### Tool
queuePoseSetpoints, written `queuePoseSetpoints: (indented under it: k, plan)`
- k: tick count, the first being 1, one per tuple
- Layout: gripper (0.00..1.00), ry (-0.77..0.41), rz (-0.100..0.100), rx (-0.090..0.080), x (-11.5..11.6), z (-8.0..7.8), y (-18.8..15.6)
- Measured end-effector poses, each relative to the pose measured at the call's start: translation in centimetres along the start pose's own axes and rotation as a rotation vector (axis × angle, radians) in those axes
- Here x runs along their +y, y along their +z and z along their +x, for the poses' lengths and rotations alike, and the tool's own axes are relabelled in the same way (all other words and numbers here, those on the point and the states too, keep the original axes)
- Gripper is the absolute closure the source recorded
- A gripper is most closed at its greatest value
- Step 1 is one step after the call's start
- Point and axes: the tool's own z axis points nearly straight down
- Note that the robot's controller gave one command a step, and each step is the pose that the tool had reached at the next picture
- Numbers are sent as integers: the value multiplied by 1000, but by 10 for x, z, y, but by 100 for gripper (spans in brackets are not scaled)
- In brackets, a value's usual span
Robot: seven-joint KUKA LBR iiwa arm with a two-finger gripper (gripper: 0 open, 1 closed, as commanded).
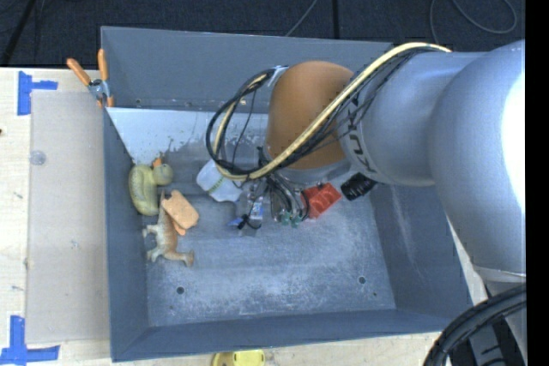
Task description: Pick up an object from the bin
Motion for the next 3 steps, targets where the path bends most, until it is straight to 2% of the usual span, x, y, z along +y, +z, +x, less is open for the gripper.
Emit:
queuePoseSetpoints:
  k: [1,2,3]
  plan:
    - [100,39,-5,-14,-5,0,-46]
    - [100,-4,1,0,2,18,-74]
    - [100,-6,-4,-11,6,17,-87]
